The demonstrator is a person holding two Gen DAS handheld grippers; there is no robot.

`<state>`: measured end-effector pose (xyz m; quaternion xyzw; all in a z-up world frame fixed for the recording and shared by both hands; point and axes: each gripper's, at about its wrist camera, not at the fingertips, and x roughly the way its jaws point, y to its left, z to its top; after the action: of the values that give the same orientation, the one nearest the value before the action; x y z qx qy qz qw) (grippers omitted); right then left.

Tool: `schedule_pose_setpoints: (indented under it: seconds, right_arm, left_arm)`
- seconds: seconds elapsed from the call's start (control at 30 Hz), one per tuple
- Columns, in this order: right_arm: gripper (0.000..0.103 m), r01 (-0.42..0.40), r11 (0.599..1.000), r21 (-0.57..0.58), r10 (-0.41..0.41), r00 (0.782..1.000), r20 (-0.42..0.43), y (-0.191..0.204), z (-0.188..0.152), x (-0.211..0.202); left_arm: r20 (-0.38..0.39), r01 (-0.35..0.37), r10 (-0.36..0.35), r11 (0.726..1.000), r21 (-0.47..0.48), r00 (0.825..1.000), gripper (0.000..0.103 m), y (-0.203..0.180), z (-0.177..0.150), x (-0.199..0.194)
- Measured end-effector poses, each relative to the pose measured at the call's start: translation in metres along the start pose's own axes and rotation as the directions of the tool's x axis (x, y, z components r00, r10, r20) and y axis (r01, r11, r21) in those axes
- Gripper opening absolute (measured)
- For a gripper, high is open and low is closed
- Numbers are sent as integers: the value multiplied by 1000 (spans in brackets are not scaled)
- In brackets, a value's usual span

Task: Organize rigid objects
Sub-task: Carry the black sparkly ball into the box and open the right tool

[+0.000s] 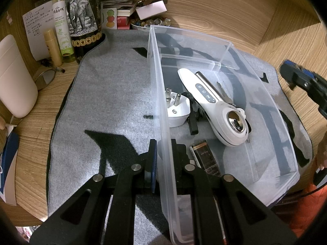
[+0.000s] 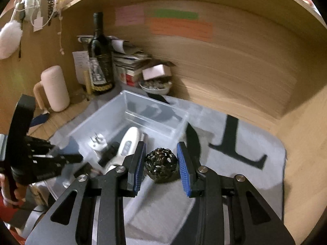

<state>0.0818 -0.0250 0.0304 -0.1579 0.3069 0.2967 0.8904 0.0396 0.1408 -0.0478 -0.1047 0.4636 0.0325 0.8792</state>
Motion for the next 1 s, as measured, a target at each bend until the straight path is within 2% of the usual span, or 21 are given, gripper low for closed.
schedule_pose_setpoints:
  seconds: [0.3,0.47,0.87,1.0]
  right_arm:
    - [29,-67,996,-58,63,995,-72,22,11,40]
    - [29,-75,994,-78,64,989,-133,29,9,61]
    - [29,-71,994,-82,53,978,-200,26,6,77]
    - [42,-69,994,-82,52,980,-194,27,6,74]
  left_arm:
    - [1,1,-1,1000,-1,1000,10,0,0,0]
    - [1,1,-1,1000,-2,1000,10,0,0,0]
    - [1,1,-1,1000,-1,1000,10,0,0,0]
    - [1,1,-1,1000,-2,1000,10,0,0,0]
